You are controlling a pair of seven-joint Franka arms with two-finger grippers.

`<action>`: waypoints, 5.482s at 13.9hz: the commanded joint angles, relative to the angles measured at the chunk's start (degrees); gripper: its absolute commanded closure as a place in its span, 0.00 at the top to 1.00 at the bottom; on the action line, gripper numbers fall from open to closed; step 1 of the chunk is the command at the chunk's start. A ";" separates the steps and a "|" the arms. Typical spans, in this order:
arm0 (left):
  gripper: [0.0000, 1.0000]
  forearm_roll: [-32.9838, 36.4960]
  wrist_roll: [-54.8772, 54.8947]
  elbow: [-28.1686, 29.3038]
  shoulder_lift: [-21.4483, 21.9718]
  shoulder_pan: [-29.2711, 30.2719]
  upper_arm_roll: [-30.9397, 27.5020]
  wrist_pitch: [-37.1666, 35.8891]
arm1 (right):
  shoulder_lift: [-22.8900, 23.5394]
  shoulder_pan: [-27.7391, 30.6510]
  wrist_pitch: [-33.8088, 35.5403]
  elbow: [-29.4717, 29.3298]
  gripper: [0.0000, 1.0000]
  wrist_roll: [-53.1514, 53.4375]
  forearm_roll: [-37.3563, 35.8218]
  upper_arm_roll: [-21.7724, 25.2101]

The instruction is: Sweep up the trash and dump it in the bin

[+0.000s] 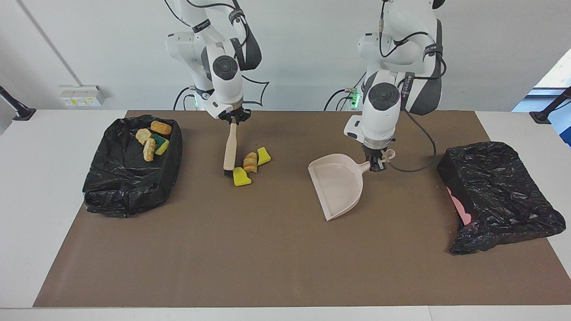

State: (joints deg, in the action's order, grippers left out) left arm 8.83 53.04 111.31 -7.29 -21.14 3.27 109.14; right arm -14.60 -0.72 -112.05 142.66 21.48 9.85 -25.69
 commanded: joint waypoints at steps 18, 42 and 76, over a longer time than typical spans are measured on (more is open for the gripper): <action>0.00 -0.57 0.92 16.57 7.73 -6.98 -0.55 12.76 | 18.03 -11.93 -12.84 -14.25 0.00 -10.05 18.16 -0.15; 0.00 -0.13 5.40 17.27 7.82 -5.22 -0.72 13.91 | 12.17 -19.34 -11.03 -13.99 0.00 6.73 17.23 0.64; 0.00 -3.65 26.57 7.70 11.60 27.20 -1.16 13.99 | 7.48 -16.71 -2.21 -18.88 1.00 16.67 1.78 0.55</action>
State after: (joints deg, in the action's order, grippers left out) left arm 6.86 76.88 120.72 5.41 3.68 1.51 121.67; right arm -7.83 -21.52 -116.36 128.29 39.66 14.99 -24.74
